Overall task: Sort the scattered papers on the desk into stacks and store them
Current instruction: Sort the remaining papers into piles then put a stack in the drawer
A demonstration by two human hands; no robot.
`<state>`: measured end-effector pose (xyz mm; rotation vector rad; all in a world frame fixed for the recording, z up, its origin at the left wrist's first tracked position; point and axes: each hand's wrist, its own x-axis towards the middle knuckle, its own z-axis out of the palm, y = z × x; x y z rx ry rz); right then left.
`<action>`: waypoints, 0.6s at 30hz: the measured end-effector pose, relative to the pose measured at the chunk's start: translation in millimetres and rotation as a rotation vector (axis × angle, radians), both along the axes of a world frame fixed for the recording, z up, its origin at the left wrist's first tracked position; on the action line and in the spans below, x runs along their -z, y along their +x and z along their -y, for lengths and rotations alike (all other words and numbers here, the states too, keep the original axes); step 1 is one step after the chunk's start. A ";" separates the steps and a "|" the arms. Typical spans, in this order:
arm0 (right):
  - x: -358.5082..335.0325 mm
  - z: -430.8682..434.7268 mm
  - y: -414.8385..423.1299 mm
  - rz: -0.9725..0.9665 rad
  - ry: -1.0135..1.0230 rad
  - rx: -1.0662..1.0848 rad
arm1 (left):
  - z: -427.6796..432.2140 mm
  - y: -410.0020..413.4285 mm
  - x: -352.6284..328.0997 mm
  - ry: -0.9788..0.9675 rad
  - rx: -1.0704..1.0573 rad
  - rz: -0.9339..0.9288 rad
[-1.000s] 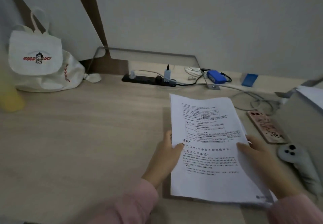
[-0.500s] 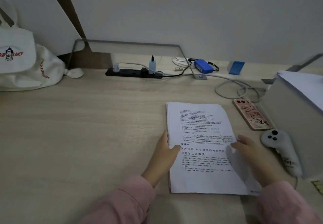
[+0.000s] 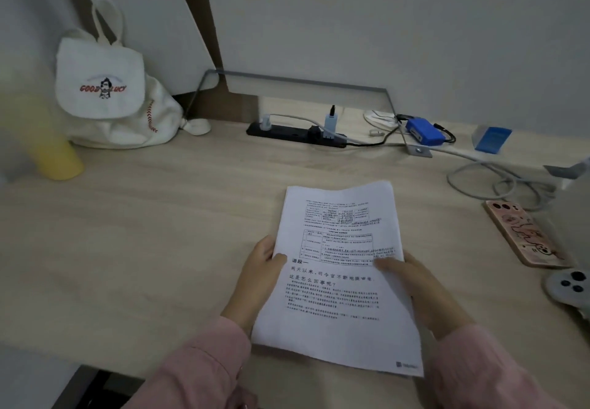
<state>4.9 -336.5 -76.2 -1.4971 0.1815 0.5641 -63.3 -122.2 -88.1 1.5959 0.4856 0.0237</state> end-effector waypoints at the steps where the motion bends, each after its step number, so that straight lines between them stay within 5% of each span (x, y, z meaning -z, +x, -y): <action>1: 1.8 -8.7 -2.8 0.009 0.041 -0.027 | -6.9 -3.5 -0.8 -0.011 -0.039 0.000; 9: -22.9 -49.4 -9.3 0.182 0.210 -0.137 | -64.5 -12.8 -26.7 -0.216 -0.056 0.032; 18: -90.3 -70.8 21.0 0.508 0.188 -0.265 | -85.6 -5.5 -95.8 -0.052 -0.122 0.521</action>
